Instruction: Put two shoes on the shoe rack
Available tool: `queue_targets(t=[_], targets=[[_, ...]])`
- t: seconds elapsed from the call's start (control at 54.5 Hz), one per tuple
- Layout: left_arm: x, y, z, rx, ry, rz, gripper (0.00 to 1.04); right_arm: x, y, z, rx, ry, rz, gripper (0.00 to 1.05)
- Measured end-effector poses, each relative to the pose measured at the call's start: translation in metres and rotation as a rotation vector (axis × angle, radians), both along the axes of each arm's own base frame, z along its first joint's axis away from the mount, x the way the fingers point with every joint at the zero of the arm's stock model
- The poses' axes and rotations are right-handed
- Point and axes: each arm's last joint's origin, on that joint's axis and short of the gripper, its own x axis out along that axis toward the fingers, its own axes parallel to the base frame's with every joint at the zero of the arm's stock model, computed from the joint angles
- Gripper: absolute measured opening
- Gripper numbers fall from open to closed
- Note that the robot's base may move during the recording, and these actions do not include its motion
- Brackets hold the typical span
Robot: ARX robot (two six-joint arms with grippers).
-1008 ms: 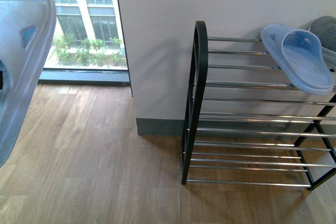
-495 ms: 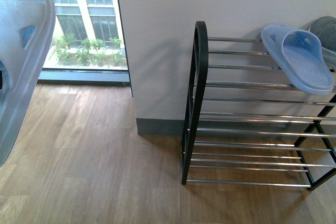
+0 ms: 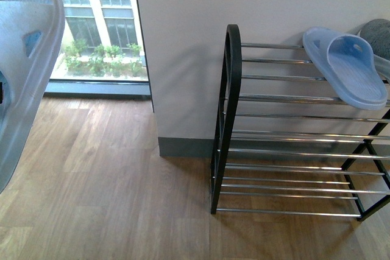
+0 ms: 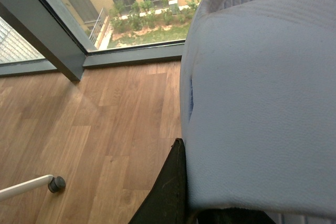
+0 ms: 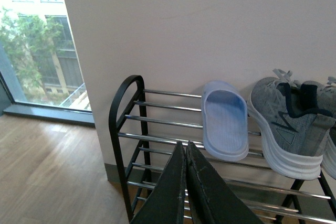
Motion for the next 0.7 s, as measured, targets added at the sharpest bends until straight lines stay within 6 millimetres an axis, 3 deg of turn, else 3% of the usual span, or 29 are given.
queue_targets(t=[0.513, 0.642, 0.697], targets=[[0.000, 0.000, 0.000, 0.000, 0.000, 0.001, 0.02, -0.013, 0.000, -0.003, 0.000, 0.004, 0.002, 0.02], [0.000, 0.000, 0.000, 0.000, 0.000, 0.000, 0.02, -0.013, 0.000, -0.003, 0.000, 0.004, 0.002, 0.19], [0.000, -0.001, 0.001, -0.079, -0.051, -0.017, 0.02, -0.013, 0.000, -0.003, 0.000, 0.004, 0.002, 0.30]])
